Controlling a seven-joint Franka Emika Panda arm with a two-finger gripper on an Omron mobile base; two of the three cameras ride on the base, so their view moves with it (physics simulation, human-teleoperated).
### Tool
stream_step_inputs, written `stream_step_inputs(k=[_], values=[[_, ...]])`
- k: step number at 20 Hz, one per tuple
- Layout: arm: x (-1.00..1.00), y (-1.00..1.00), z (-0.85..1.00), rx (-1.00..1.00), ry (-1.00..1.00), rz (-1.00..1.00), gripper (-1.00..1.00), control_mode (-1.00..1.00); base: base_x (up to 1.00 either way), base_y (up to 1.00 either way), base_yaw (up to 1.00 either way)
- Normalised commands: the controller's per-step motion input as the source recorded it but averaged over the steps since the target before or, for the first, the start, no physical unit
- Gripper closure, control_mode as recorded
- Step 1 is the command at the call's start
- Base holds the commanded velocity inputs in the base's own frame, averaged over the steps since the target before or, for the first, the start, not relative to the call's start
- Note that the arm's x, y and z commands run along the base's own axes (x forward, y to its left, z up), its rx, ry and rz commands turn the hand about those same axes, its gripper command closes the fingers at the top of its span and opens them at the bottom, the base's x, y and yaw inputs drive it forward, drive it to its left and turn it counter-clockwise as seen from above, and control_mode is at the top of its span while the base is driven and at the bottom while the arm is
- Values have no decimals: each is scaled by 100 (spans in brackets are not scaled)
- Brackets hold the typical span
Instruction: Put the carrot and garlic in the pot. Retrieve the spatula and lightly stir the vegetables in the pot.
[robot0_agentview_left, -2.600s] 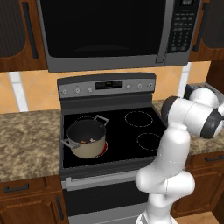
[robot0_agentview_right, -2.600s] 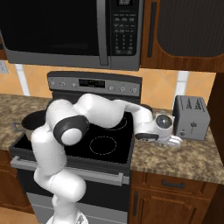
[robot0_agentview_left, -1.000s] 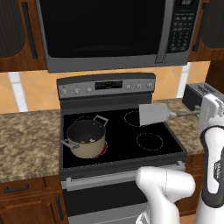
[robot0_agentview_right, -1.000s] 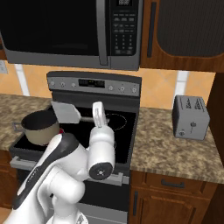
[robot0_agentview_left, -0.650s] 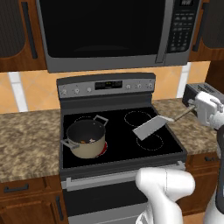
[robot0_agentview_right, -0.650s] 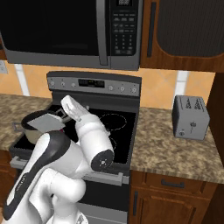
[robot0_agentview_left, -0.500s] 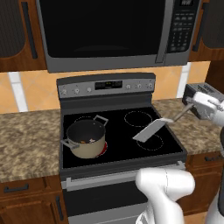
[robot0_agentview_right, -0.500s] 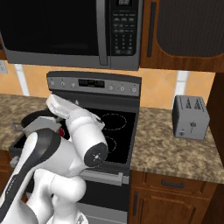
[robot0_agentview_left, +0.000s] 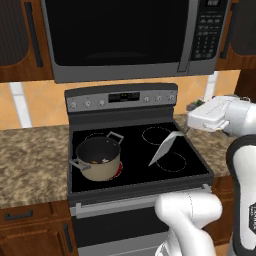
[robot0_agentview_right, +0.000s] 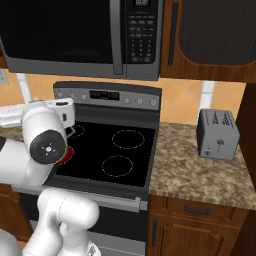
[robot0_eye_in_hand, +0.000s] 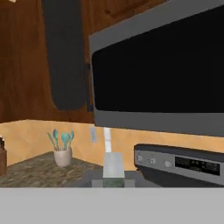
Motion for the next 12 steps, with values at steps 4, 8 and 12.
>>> stream_step_inputs(k=[4,8,12], values=[[0,100,2,-34,-24,-2,100,-100,0,0,0],[0,97,0,-24,-17,-4,100,-100,0,0,0],[12,91,-11,-19,-5,-8,100,-100,0,0,0]])
